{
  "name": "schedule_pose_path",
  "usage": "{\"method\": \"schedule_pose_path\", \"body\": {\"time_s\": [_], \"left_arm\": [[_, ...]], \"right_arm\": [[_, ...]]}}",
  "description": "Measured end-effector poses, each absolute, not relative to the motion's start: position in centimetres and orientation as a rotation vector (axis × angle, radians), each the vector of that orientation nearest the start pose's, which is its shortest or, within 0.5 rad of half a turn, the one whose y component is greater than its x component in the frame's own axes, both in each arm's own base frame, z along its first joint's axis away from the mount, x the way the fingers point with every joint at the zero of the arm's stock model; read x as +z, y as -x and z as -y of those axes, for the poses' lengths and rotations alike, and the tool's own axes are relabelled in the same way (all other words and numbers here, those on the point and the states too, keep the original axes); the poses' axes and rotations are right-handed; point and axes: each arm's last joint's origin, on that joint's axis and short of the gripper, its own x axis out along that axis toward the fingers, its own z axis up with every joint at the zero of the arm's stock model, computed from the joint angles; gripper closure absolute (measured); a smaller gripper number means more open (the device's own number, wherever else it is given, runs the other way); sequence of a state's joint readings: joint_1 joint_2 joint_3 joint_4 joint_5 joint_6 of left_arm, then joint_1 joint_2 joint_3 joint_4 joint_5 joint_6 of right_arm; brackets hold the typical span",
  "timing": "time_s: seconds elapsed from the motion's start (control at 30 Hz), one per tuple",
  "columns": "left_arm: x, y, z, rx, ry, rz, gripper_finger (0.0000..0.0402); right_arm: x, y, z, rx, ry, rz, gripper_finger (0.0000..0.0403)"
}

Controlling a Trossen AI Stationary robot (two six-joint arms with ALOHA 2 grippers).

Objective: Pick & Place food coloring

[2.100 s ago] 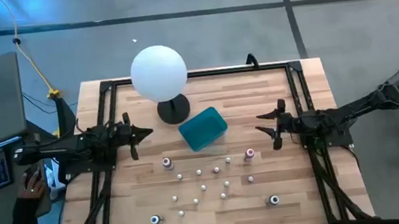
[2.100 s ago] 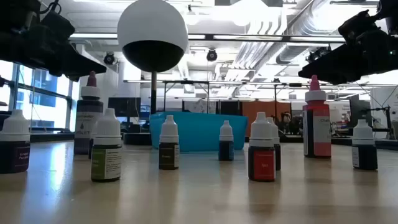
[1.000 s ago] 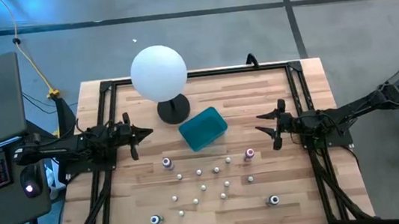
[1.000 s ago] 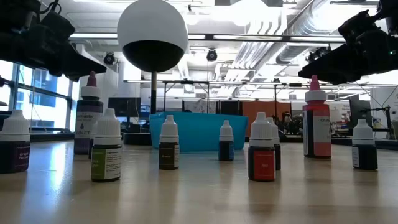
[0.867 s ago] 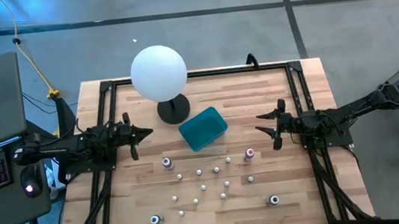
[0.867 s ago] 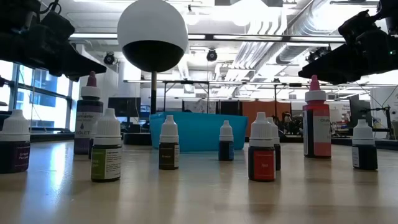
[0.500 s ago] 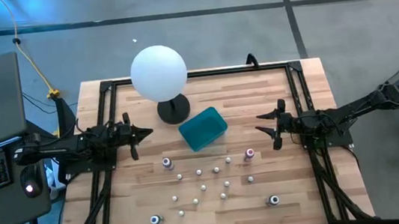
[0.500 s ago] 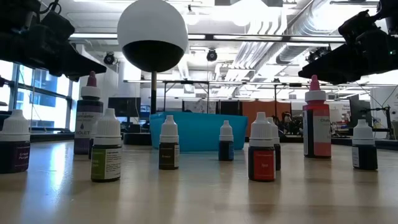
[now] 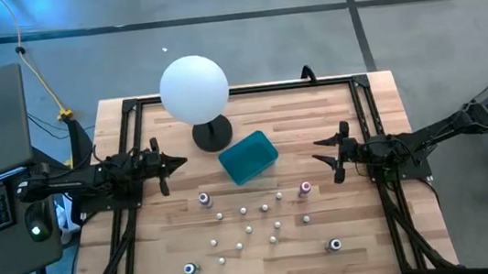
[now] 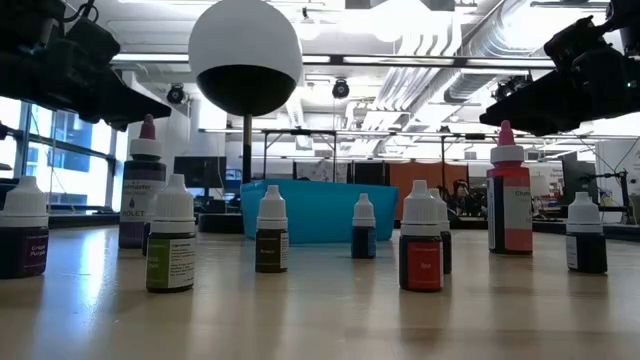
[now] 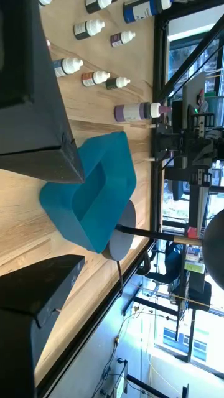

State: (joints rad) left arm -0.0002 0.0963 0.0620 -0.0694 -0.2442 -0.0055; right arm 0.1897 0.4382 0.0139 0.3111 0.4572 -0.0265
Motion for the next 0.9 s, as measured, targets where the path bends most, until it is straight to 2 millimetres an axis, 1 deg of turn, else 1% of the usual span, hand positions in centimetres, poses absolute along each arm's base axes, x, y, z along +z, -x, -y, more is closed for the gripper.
{"method": "schedule_pose_path", "body": {"time_s": [0.77, 0.83, 0.9], "left_arm": [[17.16, -9.98, -0.68, 0.239, 0.002, -0.086, 0.0399], [17.21, -10.00, -0.60, 0.212, 0.052, -0.073, 0.0399], [17.77, -10.07, -0.40, 0.140, 0.133, -0.010, 0.0399]], "right_arm": [[15.87, -12.23, -1.04, -0.266, 0.062, -0.111, 0.0210], [15.88, -12.23, -1.05, -0.266, 0.062, -0.111, 0.0210], [15.87, -12.23, -1.05, -0.265, 0.062, -0.111, 0.0210]]}}
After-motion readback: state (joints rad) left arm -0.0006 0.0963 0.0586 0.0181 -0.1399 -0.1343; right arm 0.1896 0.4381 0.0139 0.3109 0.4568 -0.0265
